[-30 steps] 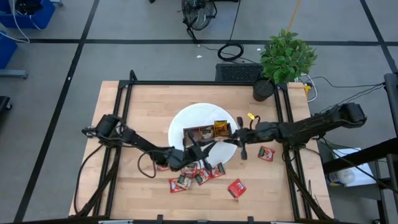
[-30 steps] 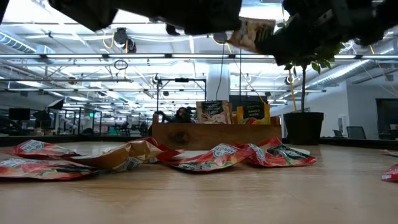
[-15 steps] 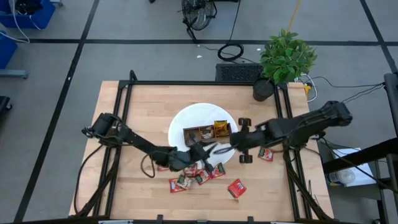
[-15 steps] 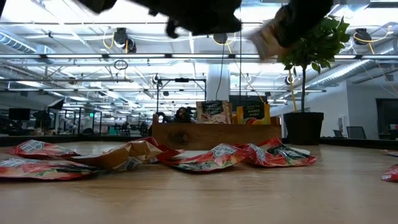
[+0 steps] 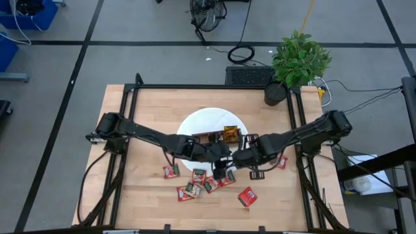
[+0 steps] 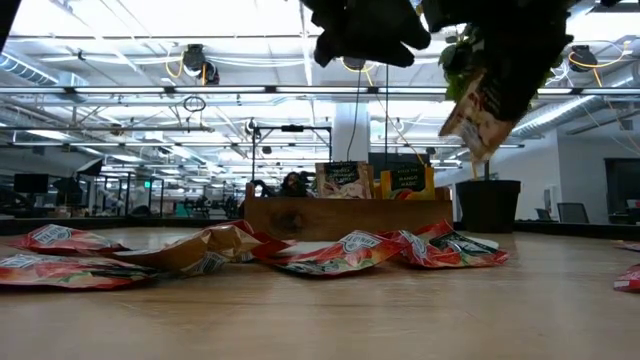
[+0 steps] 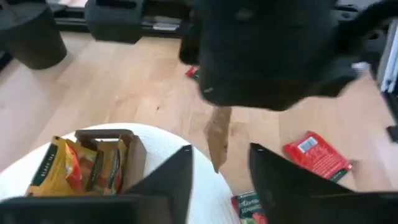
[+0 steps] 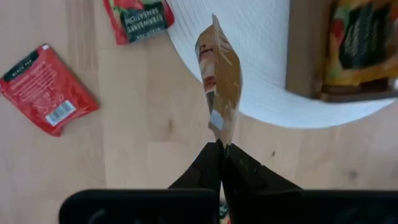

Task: Pick & Place Tea
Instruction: Put the brown tea bag into the middle section of the wooden organizer

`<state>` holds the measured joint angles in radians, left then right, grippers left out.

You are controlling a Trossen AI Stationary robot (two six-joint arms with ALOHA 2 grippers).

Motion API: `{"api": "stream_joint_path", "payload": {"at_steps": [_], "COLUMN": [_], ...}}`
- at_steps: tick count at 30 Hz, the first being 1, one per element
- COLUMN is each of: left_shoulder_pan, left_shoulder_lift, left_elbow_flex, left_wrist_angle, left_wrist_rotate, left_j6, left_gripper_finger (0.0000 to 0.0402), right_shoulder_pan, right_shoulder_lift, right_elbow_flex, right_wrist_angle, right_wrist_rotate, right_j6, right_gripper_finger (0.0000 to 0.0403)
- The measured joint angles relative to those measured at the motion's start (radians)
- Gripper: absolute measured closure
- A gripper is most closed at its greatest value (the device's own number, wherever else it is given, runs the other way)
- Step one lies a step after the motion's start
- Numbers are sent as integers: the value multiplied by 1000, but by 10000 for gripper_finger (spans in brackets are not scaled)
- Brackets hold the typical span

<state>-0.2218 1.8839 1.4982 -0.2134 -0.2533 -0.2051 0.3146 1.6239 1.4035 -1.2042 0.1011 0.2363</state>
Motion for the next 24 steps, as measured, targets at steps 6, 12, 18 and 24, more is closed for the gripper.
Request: {"api": "stream_joint_path", "payload": {"at_steps": [6,12,18,24], "left_shoulder_pan": [11,22,26,37], "left_shoulder_lift": [0,-1,11,41], "left_elbow_flex": [-1,-4,-5,-5], "left_wrist_angle": [106,145,135,160], "left_wrist_rotate": [77,187,194,192], "left_j6": [-21,-63,-90,-96], "left_gripper_finger": [143,157,187,192], "right_shoulder_pan": [33,35,35,34], "right_shoulder_lift": [-61,-73,-73,-73], "right_elbow_flex": [-1,-1,-1,-2], "right_wrist_angle": [146,200,214,219], "right_wrist_rotate": [-2,-2,0,-1], "right_j6": [-48,-66,-69,-71], "right_gripper_finger": [403,403,403,403]}}
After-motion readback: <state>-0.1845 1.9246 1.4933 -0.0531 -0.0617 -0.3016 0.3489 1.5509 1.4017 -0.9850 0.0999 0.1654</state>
